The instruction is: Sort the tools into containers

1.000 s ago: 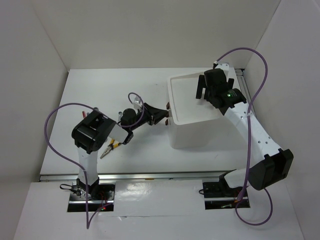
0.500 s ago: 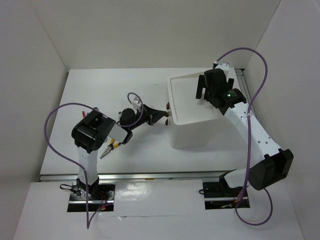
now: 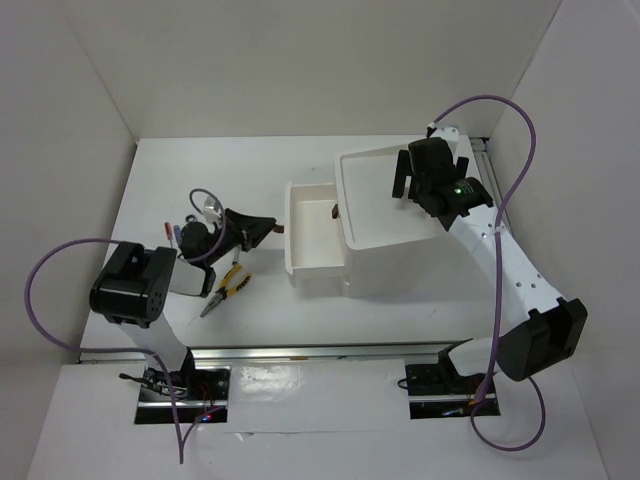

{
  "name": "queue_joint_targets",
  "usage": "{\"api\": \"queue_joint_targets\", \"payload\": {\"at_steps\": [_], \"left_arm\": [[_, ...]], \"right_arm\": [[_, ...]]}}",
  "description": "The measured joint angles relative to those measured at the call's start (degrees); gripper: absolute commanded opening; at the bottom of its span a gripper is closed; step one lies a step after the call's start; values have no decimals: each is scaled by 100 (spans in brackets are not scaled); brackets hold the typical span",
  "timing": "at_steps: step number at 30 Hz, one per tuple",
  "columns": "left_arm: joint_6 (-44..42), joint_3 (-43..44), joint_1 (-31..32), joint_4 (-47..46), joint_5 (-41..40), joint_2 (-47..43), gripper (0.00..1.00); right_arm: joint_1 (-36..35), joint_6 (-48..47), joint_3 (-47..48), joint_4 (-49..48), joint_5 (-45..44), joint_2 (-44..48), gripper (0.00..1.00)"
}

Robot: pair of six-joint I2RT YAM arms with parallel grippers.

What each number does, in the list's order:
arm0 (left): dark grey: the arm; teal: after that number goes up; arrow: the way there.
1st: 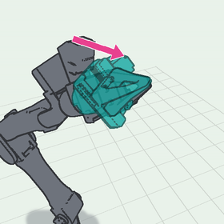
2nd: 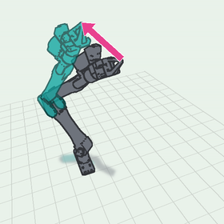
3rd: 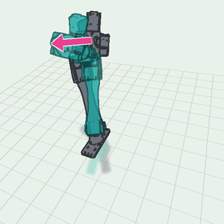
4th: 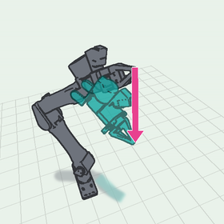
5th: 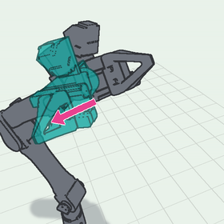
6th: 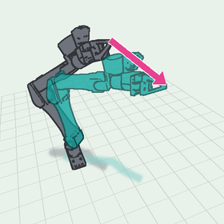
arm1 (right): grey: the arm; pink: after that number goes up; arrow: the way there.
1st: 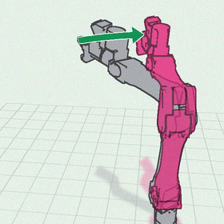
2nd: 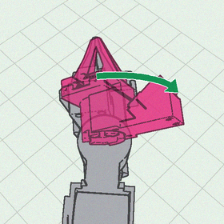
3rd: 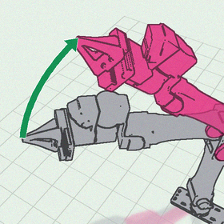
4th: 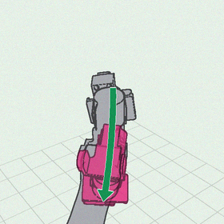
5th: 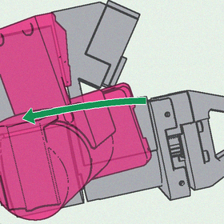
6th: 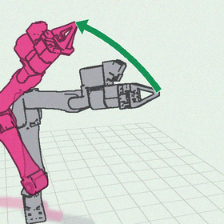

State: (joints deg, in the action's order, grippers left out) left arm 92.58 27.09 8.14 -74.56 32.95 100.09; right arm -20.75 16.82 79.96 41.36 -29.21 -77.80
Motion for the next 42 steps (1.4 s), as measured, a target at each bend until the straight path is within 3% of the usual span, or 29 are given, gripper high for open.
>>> {"api": "queue_joint_targets", "payload": {"at_steps": [1,3,4,7,11,14,17,19,22,28,32,37,42], "left_arm": [[-55,-81,-90,55,15,-168,68],[-168,-166,-227,144,22,-527,77],[-258,-181,-269,177,20,-750,90],[-807,2,-275,868,-7,-1631,100],[-2280,1683,-146,4207,-890,-2640,100],[-3281,3700,-120,6839,-1878,-2380,100],[-4052,5340,-258,8780,-2822,-1690,100],[-4481,5777,-435,9777,-3314,-1338,100],[-4994,5648,-861,10902,-3768,-951,100],[-5810,4793,-1840,11634,-3862,-490,94],[-6098,4690,-1862,11508,-3770,-229,93],[-6266,4767,-1895,11333,-3742,-48,75],[-6398,5108,-2081,11234,-3814,457,75]], "right_arm": [[0,0,-2,-2,13,2,100],[0,0,-4,-9,20,2,100],[0,0,-4,-13,28,2,100],[0,-26,-7,-22,74,7,100],[0,-70,-15,-20,142,24,100],[0,-90,-15,-13,212,35,100],[0,-107,-15,-15,315,39,100],[0,-111,-15,-15,380,42,100],[0,-127,-15,-15,531,61,100],[0,-105,-236,-116,922,254,100],[0,-76,-470,-291,1147,431,100],[-33,-61,-564,-385,1156,516,100],[-50,-61,-651,-365,1117,645,100]]}}
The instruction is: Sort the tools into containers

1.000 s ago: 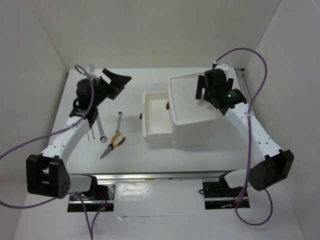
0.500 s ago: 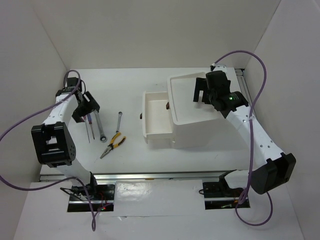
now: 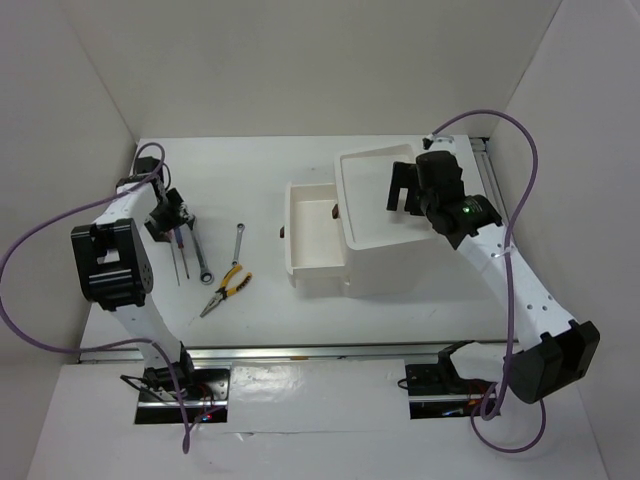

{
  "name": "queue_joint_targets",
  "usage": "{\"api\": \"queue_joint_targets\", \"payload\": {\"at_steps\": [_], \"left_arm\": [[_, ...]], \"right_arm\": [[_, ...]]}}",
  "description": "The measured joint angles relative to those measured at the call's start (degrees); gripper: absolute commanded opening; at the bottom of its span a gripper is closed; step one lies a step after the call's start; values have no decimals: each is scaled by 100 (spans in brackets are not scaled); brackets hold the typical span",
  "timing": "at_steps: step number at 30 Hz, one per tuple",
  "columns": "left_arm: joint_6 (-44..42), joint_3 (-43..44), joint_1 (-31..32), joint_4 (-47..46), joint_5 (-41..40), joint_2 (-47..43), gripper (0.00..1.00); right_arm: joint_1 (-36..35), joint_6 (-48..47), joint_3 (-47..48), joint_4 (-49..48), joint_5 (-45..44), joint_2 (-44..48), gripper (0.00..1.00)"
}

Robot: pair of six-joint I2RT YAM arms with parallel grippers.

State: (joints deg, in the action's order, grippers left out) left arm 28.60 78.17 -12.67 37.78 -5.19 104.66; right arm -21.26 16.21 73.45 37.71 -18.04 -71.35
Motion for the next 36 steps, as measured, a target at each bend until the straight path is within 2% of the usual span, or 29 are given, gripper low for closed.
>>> {"api": "queue_joint_targets", "payload": {"at_steps": [4,7,23,24,27,28,29,36], "left_arm": [[-4,81,-66,-42,-76,376,75],[-11,103,-83,-42,-92,557,69],[-13,295,-195,-9,-166,881,61],[-11,299,-195,-24,-164,905,59],[-11,352,-195,-2,-212,1005,41],[-9,378,-195,-4,-208,1027,19],[7,422,-195,24,-221,1058,14],[2,619,-195,94,-219,1152,15]], "right_arm": [[0,2,-184,-15,-79,210,100],[0,2,-280,-9,-103,334,100],[-2,0,-291,-20,-210,348,100],[-2,0,-295,-15,-221,358,100],[-4,0,-310,0,-256,400,100],[-4,-2,-315,2,-271,411,100],[-4,-2,-328,2,-282,435,100],[-4,-2,-339,2,-323,470,100]]}}
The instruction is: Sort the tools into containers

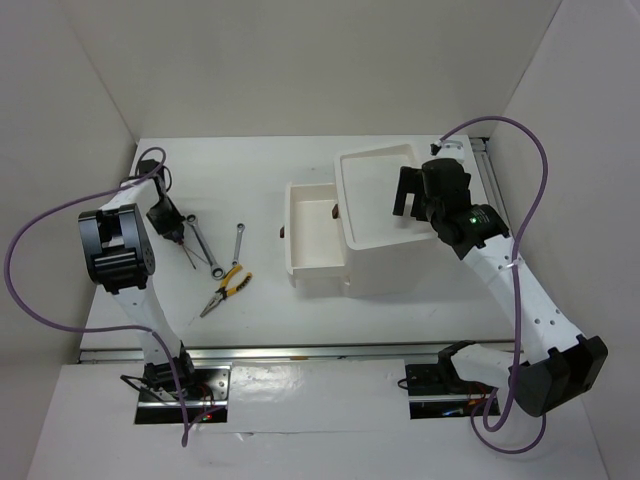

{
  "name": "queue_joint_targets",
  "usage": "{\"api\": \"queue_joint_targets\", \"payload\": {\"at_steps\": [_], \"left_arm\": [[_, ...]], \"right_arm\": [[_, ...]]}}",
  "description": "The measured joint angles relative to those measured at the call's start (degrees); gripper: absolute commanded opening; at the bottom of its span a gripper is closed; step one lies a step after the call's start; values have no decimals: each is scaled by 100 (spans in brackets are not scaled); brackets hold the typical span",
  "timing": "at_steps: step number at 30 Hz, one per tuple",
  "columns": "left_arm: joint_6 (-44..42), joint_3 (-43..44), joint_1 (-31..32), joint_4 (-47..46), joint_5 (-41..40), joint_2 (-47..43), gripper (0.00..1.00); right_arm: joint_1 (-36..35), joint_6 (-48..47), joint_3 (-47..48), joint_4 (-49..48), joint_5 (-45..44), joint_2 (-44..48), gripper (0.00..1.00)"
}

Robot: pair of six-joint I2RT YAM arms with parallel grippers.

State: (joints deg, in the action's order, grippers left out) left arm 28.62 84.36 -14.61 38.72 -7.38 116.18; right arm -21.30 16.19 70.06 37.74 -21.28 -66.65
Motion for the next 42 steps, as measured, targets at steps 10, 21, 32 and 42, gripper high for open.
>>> {"api": "queue_joint_targets", "payload": {"at_steps": [10,21,32,42], "left_arm": [[17,-24,0,68,-4,2,37],[9,-37,0,118,24,-20,1],[61,-109,76,356,76,-730,0],[179,-109,905,208,1281,-1934,0]], "right_arm": [[0,0,0,0,-13,-2,100],[-98,0,-2,2,-44,0,100],[-201,-24,0,4,-59,0,100],[-323,-44,-2,2,-181,0,100]]}}
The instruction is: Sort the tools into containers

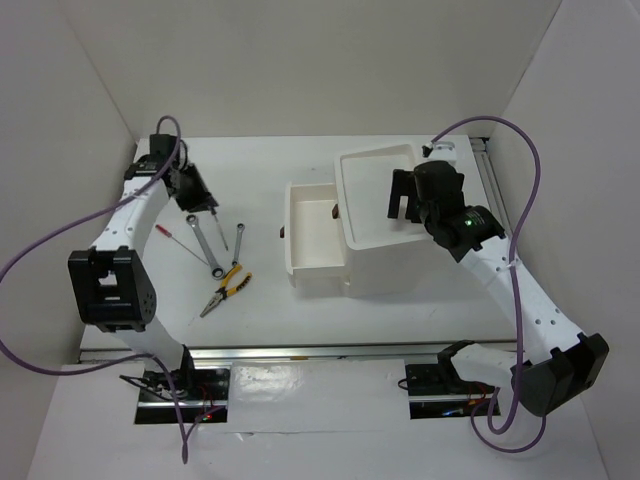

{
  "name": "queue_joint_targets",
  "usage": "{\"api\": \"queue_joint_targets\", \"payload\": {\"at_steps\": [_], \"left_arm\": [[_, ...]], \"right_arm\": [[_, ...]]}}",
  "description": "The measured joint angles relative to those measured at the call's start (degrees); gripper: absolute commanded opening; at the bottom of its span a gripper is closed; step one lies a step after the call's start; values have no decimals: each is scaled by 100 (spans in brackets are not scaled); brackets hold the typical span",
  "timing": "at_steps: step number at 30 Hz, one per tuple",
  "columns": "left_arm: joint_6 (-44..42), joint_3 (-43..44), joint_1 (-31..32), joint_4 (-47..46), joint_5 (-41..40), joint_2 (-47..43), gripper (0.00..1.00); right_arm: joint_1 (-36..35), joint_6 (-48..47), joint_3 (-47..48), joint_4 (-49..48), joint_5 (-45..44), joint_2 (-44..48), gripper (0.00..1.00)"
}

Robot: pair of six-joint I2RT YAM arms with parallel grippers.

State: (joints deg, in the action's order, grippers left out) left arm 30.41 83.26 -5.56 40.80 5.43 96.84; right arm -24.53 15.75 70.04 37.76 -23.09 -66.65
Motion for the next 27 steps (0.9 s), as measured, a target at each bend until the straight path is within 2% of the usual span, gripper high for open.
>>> {"api": "queue_joint_targets", "payload": {"at_steps": [8,14,15,16,17,19,20,23,25,27], "left_arm": [[610,-15,2253,-1397,1749,-1106,0],[1067,-20,2747,-2498,2072,-909,2],[1097,-11,2769,-2597,2072,-815,7],[1150,-7,2820,-2658,2055,-570,28],[1176,-7,2839,-2677,2039,-378,41],[1193,-20,2872,-2675,2000,-50,77],[1182,-37,2879,-2662,1976,52,86],[1266,-90,2881,-2579,1753,133,90],[1237,-90,2835,-2535,1506,33,100],[1193,-90,2726,-2280,990,-188,100]], "right_arm": [[-63,-2,-166,-13,-175,170,100],[-109,-17,-166,17,-358,173,100],[-109,-17,-166,20,-376,170,100],[-109,-17,-166,20,-389,170,100],[-114,-17,-166,20,-407,168,100],[-140,-17,-155,31,-455,160,100],[-149,-17,-149,37,-463,157,100],[-155,-20,-129,52,-487,133,100],[-160,-17,-101,52,-518,85,100],[-160,-17,-81,35,-538,42,100]]}}
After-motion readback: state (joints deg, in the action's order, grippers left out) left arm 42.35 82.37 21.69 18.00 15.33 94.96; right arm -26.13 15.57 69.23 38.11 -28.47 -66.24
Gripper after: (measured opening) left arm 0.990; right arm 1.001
